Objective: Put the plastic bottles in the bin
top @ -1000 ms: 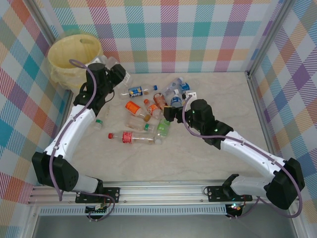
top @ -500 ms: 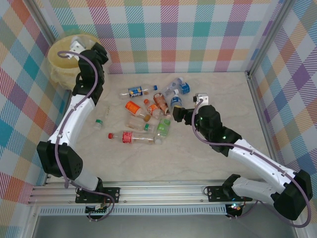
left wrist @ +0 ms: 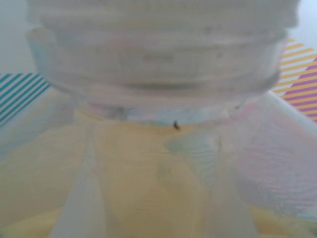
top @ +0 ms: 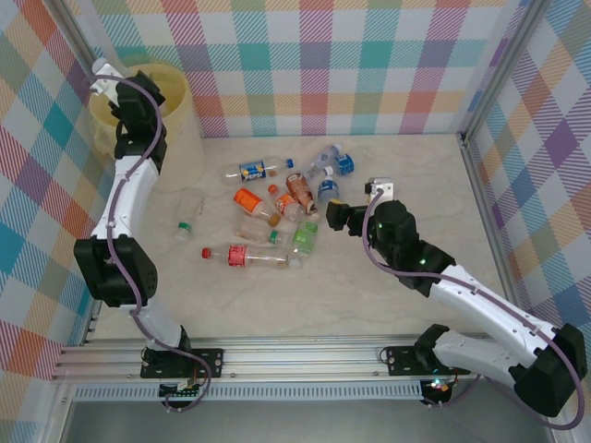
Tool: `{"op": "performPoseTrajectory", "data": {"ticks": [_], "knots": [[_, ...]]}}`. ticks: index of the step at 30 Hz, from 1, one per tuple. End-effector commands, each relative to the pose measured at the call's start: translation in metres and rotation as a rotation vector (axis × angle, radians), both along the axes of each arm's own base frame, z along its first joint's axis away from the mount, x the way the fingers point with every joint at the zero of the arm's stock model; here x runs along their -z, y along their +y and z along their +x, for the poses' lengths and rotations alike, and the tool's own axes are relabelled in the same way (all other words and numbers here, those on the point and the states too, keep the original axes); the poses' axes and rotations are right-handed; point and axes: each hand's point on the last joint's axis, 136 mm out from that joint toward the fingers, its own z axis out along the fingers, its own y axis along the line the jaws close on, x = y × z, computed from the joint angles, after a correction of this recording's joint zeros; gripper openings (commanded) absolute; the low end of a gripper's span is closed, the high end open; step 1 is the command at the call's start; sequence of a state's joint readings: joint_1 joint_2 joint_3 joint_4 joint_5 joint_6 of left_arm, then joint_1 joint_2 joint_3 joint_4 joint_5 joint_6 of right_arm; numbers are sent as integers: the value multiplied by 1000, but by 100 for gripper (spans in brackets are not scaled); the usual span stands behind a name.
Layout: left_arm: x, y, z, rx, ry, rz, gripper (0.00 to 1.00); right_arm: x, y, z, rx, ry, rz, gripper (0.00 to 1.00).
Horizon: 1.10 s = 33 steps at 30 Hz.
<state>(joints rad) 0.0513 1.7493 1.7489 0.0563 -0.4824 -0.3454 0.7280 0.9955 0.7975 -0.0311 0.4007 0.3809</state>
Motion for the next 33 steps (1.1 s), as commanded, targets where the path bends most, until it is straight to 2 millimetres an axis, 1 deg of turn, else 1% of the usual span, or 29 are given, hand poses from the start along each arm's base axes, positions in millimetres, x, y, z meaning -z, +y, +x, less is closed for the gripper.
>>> {"op": "performPoseTrajectory", "data": {"ticks": [1,6,8,12,16,17,18,20,23,25,26,27,28,30,33], "knots": [[-9,8,6,23,37,64,53,-9,-4,-1,6,-18,5,100],[4,36,17,45,81,47,54,-5,-4,-2,7,1,0,100],[12,43,23,75,99,36,54,-4,-4,-2,8,6,-1,100],[24,43,42,203,119,-2,54,1,-2,1,10,16,-9,100],[39,39,63,288,193,-38,54,5,5,6,-3,36,-26,100],[49,39,66,290,236,-56,54,7,8,7,-10,45,-31,100],[54,41,68,287,255,-67,55,9,10,8,-17,50,-35,100],[60,40,73,301,272,-89,57,13,13,9,-28,67,-51,100],[68,32,80,345,277,-123,59,19,17,11,-37,82,-64,100],[73,37,80,319,284,-143,60,20,17,12,-32,88,-62,100],[74,43,78,280,289,-148,63,20,17,13,-25,89,-56,100],[74,50,75,242,295,-146,68,20,17,13,-22,89,-50,100],[71,52,73,224,299,-142,72,20,17,13,-21,88,-48,100],[64,55,69,209,296,-135,75,20,14,14,-8,81,-49,100],[52,52,64,220,278,-140,76,20,9,15,19,73,-49,100]]}}
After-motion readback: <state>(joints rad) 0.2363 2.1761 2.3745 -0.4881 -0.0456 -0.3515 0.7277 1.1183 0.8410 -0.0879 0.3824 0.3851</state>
